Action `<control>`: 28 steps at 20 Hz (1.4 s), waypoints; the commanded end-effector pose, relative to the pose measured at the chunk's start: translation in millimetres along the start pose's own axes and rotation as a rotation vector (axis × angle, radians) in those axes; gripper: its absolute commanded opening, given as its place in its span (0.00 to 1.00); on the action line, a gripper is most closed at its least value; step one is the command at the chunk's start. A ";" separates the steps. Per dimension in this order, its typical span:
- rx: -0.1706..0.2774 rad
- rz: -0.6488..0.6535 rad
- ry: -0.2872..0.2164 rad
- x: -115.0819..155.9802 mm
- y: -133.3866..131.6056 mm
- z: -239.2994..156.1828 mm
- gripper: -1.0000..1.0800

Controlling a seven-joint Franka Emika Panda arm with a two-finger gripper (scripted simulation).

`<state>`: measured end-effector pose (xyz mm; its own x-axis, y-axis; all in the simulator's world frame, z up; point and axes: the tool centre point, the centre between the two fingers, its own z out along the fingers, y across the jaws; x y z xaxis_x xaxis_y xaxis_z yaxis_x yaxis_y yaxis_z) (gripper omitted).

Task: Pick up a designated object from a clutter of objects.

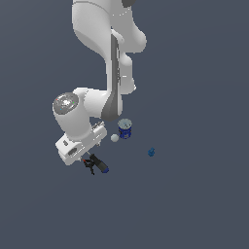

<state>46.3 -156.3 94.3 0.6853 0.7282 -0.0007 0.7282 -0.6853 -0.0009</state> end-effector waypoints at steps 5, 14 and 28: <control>0.000 -0.002 0.000 -0.5 0.3 4.1 0.96; -0.001 -0.005 0.001 -1.2 -0.4 44.1 0.96; -0.001 -0.006 0.001 -0.6 0.6 51.3 0.00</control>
<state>46.3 -157.1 43.0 0.6813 0.7320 -0.0001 0.7320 -0.6813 -0.0002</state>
